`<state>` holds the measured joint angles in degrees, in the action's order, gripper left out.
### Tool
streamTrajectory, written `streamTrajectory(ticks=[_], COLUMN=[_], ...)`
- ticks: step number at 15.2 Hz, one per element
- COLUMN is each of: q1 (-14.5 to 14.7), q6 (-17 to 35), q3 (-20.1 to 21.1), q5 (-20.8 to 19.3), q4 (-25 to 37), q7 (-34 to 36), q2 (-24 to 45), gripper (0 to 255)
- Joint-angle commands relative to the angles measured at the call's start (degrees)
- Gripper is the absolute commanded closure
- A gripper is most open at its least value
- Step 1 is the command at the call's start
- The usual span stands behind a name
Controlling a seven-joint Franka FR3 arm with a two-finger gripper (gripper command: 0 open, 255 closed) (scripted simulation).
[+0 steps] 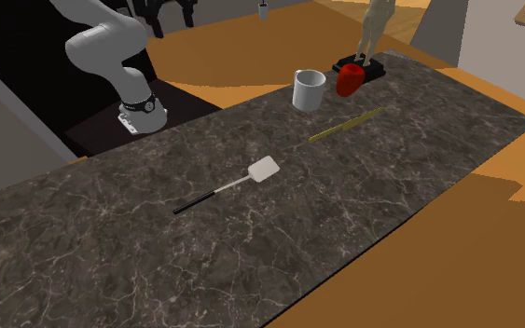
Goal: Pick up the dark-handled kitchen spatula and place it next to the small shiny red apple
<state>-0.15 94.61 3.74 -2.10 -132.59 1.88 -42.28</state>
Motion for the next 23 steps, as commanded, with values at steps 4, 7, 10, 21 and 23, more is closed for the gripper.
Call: streamTrajectory(ticks=[4,7,10,21,23], q1=[0.8,1.6,2.5,5.9,6.1], q6=[3.9,7.8,11.7,23.4,24.8], q3=[-4.1,-8.0,-11.7,-21.4,-22.1], q5=[-2.2,-4.0,-5.4,-3.6,-2.2], q4=[-1.4,-1.8,-1.2,8.5,11.4], q7=[-8.7,-17.3,-25.8,-57.2,-62.8], q2=[2.9,6.8,11.7,35.1,40.0], gripper=[0,0,0,0,0])
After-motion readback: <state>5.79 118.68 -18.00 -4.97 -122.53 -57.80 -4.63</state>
